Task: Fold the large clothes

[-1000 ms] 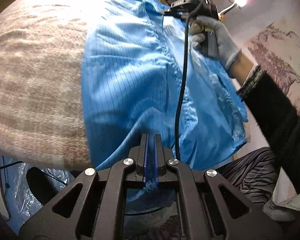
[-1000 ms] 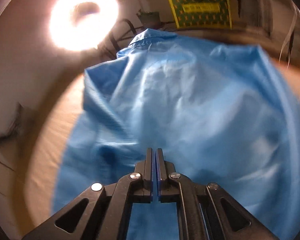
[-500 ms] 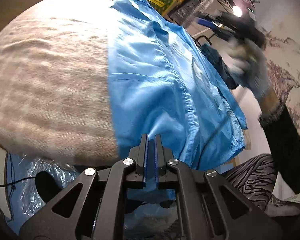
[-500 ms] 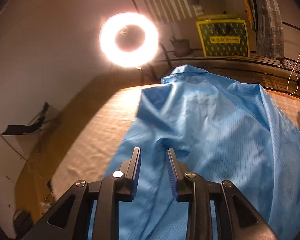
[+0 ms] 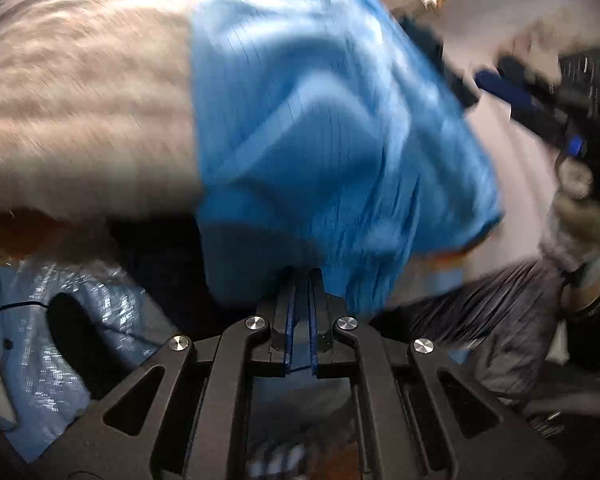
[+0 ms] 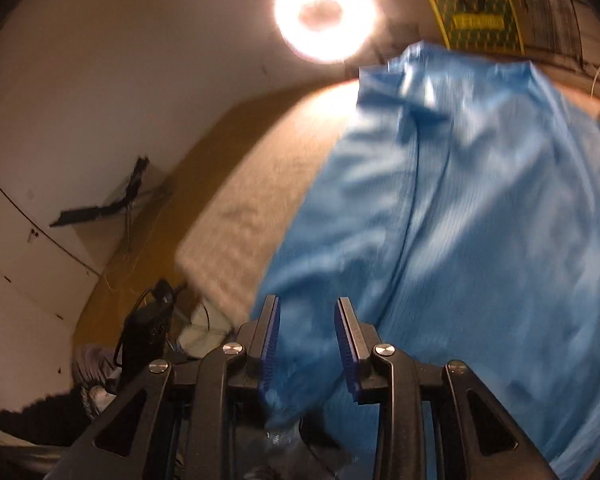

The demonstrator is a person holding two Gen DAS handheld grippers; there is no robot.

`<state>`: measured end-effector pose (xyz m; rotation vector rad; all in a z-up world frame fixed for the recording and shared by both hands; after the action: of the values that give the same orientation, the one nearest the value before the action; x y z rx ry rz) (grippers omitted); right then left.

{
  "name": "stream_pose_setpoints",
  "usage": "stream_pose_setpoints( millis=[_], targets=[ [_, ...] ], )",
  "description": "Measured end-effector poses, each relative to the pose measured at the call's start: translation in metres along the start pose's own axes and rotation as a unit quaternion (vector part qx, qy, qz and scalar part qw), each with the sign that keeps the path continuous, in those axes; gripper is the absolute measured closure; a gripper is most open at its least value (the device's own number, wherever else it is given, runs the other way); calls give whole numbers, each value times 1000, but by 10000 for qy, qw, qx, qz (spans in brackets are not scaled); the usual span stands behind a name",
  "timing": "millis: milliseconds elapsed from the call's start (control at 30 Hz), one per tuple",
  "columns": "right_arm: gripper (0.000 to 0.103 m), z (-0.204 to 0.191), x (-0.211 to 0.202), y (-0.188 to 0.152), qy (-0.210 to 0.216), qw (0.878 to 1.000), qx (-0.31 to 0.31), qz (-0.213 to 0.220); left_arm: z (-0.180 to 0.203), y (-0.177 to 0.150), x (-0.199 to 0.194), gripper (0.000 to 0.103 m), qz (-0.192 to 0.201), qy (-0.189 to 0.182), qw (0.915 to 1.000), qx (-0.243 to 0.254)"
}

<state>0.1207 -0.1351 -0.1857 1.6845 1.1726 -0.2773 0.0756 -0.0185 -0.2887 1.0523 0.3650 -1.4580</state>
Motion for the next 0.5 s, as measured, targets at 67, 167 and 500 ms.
stream_pose_setpoints(
  millis=[67, 167, 500],
  targets=[
    [73, 1, 13, -24, -156, 9997, 33, -196, 4, -3, -4, 101, 28, 22, 10000, 92],
    [61, 3, 22, -53, -346, 9987, 180, -318, 1, 9, -27, 101, 388, -71, 9991, -124],
    [55, 1, 49, -115, 160, 9885, 1223, -872, -46, 44, -39, 61, 788, -525, 9850, -1445]
  ],
)
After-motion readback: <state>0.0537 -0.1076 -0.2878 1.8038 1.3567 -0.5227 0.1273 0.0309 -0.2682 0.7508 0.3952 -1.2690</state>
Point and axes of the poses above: each gripper's, at about its wrist camera, not at the fingertips, and x roughly the way its jaws point, z to its right, y to its top, the point moved 10 cm from there along x, roughly the way its jaws point, and after that the axes turned 4 degrees about z, right-handed, at the moved point
